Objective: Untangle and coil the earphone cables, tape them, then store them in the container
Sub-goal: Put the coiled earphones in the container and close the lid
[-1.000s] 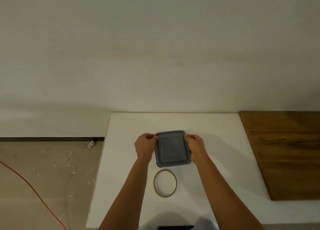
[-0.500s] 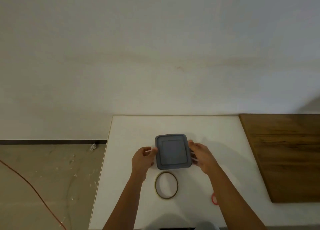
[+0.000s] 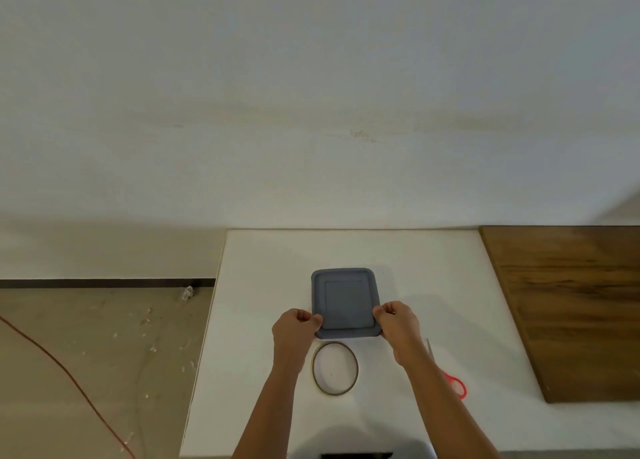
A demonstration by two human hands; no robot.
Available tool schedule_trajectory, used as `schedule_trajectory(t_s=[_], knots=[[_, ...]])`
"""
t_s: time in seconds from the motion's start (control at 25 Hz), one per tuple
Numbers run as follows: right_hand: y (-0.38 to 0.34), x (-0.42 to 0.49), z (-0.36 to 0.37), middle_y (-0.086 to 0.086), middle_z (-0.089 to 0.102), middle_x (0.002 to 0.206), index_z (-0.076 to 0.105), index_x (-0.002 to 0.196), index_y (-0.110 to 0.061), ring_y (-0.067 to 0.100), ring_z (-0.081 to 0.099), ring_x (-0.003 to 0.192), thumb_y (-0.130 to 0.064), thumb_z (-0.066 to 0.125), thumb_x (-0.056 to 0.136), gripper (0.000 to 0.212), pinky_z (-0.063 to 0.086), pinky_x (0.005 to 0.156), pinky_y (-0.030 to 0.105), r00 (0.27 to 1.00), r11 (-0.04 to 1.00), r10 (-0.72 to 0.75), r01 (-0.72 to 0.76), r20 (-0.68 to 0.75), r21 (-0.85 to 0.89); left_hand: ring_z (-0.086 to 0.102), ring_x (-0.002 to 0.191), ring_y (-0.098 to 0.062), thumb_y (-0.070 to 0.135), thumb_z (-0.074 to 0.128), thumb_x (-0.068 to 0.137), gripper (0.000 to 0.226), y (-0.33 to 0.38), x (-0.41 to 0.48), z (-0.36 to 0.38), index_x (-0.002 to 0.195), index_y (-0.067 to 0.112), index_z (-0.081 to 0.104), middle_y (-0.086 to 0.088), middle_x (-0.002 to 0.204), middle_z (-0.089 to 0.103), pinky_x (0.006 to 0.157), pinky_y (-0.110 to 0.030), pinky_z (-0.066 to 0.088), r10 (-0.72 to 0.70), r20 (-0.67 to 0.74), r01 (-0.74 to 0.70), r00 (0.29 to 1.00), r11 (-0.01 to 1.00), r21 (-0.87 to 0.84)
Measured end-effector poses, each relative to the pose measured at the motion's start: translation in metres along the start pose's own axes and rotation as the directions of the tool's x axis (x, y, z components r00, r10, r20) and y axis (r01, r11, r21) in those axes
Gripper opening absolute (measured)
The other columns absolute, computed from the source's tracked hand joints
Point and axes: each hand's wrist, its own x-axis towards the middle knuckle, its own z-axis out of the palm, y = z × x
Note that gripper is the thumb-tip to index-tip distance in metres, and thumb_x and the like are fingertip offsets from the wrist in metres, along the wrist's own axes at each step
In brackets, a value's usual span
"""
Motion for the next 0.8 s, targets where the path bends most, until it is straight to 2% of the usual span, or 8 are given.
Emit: schedule_trajectory(t_s=[0.08, 0.16, 0.28, 0.44, 0.64, 0.8], knots=[[-0.001, 0.001, 0.001, 0.008, 0.057, 0.077, 0.055, 0.077, -0.009, 0.019, 0.05, 0.067, -0.017, 0.057, 0.091, 0.016, 0.048, 0.063, 0.034, 1.0, 1.0, 0.011, -0.011, 0.01, 0.026, 0.058, 0.066, -0.016, 0.015, 0.07, 0.085, 0.012, 0.002, -0.001, -0.004, 0.079, 0.007, 0.063, -0.006, 0.074, 0.066, 0.065, -0.027, 0.051, -0.003, 0.021, 0.003, 1.0, 0.999, -0.044], [-0.004, 0.003, 0.003, 0.011, 0.061, 0.082, 0.059, 0.082, -0.005, 0.021, 0.055, 0.072, -0.018, 0.061, 0.089, 0.015, 0.054, 0.07, 0.038, 0.999, 0.995, -0.028, 0.026, 0.018, 0.098, 0.061, 0.067, -0.014, 0.017, 0.072, 0.084, 0.011, 0.007, 0.003, -0.009, 0.085, 0.007, 0.066, -0.004, 0.076, 0.068, 0.061, -0.02, 0.049, 0.017, 0.018, -0.015, 1.0, 0.994, -0.106], [-0.019, 0.007, 0.007, 0.01, 0.065, 0.084, 0.062, 0.085, -0.006, 0.023, 0.062, 0.078, -0.018, 0.067, 0.087, 0.013, 0.058, 0.072, 0.034, 0.992, 0.975, -0.121, 0.123, -0.025, 0.183, 0.064, 0.072, -0.014, 0.016, 0.072, 0.084, 0.014, 0.018, 0.015, -0.011, 0.092, 0.007, 0.067, -0.005, 0.081, 0.07, 0.069, -0.024, 0.054, 0.069, -0.068, -0.079, 0.995, 0.984, -0.159], [-0.034, 0.013, 0.014, 0.007, 0.067, 0.081, 0.063, 0.081, -0.009, 0.024, 0.066, 0.079, -0.02, 0.071, 0.084, 0.014, 0.059, 0.075, 0.038, 0.983, 0.969, -0.164, 0.176, -0.082, 0.171, 0.067, 0.079, -0.02, 0.018, 0.073, 0.083, 0.014, 0.028, 0.028, -0.009, 0.091, 0.009, 0.067, -0.006, 0.084, 0.07, 0.081, -0.034, 0.056, 0.09, -0.113, -0.106, 0.99, 0.983, -0.151], [-0.031, 0.01, 0.018, 0.006, 0.067, 0.075, 0.064, 0.079, -0.006, 0.025, 0.067, 0.074, -0.024, 0.073, 0.082, 0.02, 0.059, 0.077, 0.042, 0.983, 0.975, -0.154, 0.167, -0.097, 0.145, 0.065, 0.081, -0.021, 0.018, 0.071, 0.084, 0.018, 0.024, 0.028, -0.011, 0.096, 0.006, 0.066, -0.004, 0.082, 0.068, 0.077, -0.029, 0.054, 0.08, -0.126, -0.097, 0.989, 0.985, -0.139], [-0.031, -0.003, 0.012, 0.005, 0.068, 0.076, 0.063, 0.081, -0.01, 0.024, 0.066, 0.077, -0.039, 0.069, 0.084, 0.03, 0.055, 0.07, 0.031, 0.981, 0.974, -0.175, 0.185, -0.089, 0.133, 0.06, 0.089, -0.019, 0.023, 0.066, 0.089, 0.03, 0.028, 0.017, -0.016, 0.11, 0.003, 0.057, -0.001, 0.093, 0.063, 0.082, -0.029, 0.049, 0.065, -0.162, -0.082, 0.985, 0.991, -0.105]])
